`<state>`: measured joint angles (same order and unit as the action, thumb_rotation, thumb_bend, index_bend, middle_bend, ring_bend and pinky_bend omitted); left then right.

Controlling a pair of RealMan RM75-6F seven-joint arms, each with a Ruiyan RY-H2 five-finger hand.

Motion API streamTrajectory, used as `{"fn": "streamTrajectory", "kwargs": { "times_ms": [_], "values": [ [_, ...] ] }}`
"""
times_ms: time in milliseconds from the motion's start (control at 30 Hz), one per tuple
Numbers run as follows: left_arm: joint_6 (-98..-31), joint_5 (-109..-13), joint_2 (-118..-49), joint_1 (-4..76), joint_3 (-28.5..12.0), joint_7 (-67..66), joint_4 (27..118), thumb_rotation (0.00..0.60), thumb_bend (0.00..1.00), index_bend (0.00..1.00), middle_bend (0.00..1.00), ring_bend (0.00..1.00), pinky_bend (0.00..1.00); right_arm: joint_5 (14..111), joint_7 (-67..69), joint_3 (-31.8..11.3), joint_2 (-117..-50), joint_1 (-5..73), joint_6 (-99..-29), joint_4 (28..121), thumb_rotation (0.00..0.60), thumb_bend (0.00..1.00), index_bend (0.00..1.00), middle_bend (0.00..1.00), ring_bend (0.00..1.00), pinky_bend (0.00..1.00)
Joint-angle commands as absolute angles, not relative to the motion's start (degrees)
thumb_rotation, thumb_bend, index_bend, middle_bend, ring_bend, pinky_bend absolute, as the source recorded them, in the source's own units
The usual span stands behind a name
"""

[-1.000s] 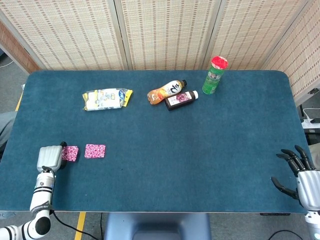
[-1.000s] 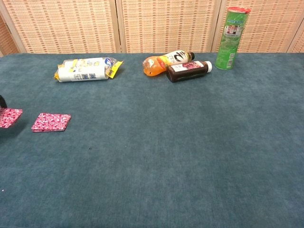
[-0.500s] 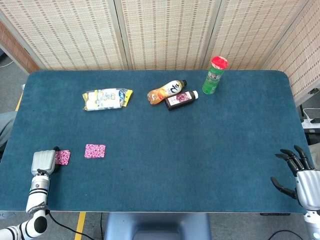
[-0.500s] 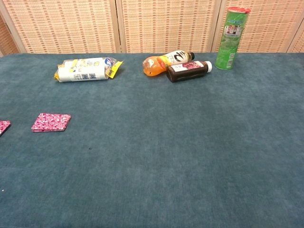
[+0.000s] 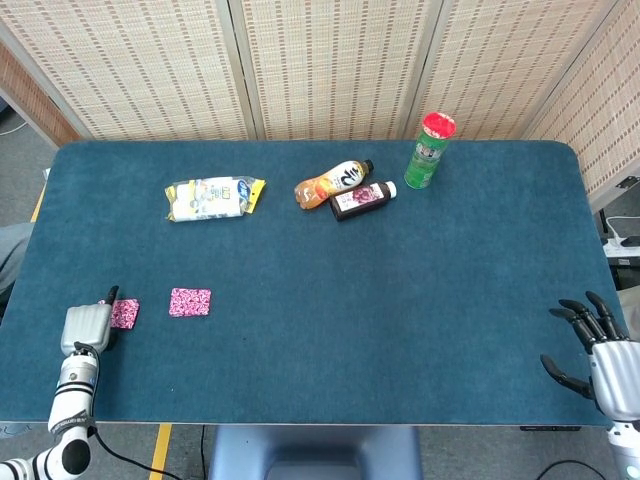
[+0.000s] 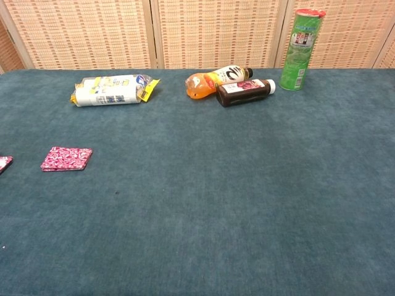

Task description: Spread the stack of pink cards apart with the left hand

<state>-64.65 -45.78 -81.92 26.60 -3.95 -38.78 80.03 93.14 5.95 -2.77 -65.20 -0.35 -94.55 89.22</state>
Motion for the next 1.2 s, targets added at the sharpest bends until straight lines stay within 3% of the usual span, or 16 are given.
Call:
{"fn": "streamTrajectory", "kwargs": {
  "times_ms": [33,300,633,1200],
  "values": [
    [-67.1,-46.1,-78.0,26.8,-4.5,-41.2,87.1,0.6,0.37,0.05,1.0,1.0,1.0,93.2,6.1,-2.7,-65.1,-0.4,-94.6,89.2,0.6,0.15,0.28,0.21,0.07,0.37],
    [-64.5,-49.0,-77.9,28.4,-5.5,-37.8,92.7,0.6,0.37,0.08,1.0,1.0,1.0,93.3,6.3,-2.7,-65.1,-0.4,-94.7,89.1,0.6,0.15,0.28,0.21,0.07,0.37],
    [-62.8,-48.6,-87.2,32.5,-6.5,-39.7,87.7,0.6,0.37,0.12,1.0,1.0,1.0,93.1,6.8,-2.8,-64.8,-0.4,-94.7,89.1,0.6,0.15,0.28,0.21,0.07,0.37],
    [-62.8,-43.9,-90.8,35.4,-8.5,-41.4,84.2,0.6,0.36,0.22,1.0,1.0,1.0,93.3,6.5,-2.6,-64.8,-0.3,-94.5,89.0,0.6,0.15,0.28,0.21,0.07,0.37]
  ]
}}
